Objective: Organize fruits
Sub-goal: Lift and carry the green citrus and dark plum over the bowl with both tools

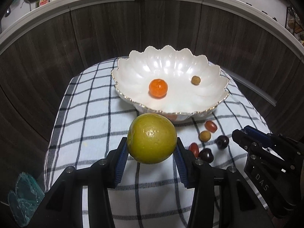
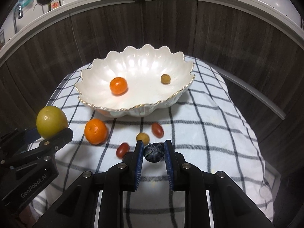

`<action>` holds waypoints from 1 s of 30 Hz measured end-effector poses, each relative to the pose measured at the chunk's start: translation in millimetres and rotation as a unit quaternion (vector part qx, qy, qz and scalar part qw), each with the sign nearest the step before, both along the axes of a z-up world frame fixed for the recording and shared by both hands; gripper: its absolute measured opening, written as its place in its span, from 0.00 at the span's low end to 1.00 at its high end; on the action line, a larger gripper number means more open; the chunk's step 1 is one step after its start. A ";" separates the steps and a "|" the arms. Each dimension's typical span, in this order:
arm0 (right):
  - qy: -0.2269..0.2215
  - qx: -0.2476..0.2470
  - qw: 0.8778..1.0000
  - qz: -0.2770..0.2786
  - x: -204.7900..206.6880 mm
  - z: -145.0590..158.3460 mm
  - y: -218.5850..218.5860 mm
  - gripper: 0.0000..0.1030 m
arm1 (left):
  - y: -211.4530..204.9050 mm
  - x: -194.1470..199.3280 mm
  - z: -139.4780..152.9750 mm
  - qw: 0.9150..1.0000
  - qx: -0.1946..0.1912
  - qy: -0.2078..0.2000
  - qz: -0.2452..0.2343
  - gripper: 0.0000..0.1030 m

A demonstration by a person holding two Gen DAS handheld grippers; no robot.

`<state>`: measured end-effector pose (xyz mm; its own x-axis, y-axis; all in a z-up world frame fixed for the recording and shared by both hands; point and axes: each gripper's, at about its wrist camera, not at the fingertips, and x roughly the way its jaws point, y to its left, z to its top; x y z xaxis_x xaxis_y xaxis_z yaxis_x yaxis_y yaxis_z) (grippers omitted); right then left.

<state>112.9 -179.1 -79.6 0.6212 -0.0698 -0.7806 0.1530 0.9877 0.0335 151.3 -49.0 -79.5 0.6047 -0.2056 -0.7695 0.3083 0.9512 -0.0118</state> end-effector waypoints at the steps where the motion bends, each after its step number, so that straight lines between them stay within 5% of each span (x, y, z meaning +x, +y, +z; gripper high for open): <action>1: -0.001 0.000 1.000 -0.002 2.3 1.2 -1.9 0.23 | -1.2 2.1 1.6 1.000 -0.001 -0.001 0.000 0.45; 30: -0.034 -0.033 0.998 0.029 80.3 37.8 -41.3 0.23 | -38.8 67.4 18.7 1.000 -0.013 0.007 -0.014 0.45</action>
